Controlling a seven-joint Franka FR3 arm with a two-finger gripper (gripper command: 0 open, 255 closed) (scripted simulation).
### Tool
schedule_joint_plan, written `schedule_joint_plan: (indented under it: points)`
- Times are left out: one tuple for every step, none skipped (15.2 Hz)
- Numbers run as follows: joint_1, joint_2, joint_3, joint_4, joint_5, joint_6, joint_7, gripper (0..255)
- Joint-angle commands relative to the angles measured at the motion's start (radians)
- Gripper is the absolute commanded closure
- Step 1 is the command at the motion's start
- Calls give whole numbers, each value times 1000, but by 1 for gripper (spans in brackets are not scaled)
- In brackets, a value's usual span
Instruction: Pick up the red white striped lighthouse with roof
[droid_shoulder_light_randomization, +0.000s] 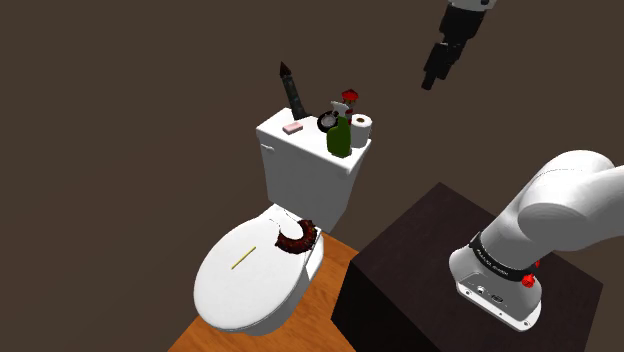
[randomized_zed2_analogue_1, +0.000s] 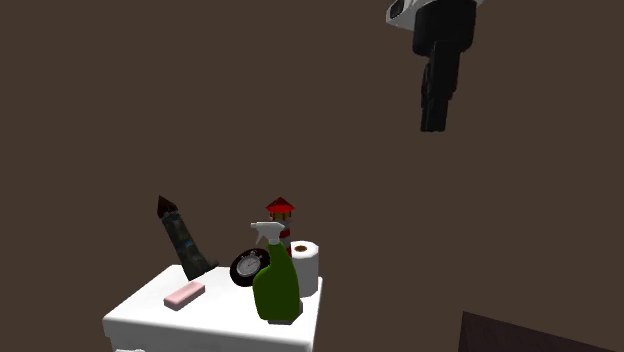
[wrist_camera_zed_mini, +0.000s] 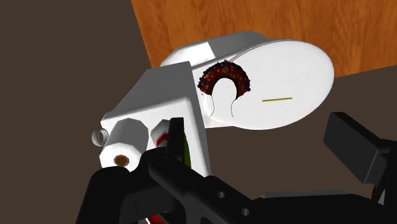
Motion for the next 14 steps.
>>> schedule_joint_plan:
  points:
    - [7,33,-51,-21,11,84,-62,0]
    - [13,57,-75,-23,21,123,-91,0]
    - [21,84,-99,-23,33,161,-122,0]
    - [29,112,-124,-22,48,198,-154,0]
    - [39,142,-148,-18,65,234,-187,0]
    - [51,174,-174,-12,84,268,-222,0]
    - [64,207,-199,-5,107,301,-259,0]
    - [78,241,-224,5,133,332,-298,0]
    - [94,277,-250,17,162,360,-338,0]
    - [110,314,-276,31,196,387,-381,0]
    - [127,352,-301,47,233,410,-426,0]
    - [145,393,-326,65,275,430,-474,0]
    - [162,434,-351,86,321,446,-525,0]
    - [178,478,-374,109,372,458,-577,0]
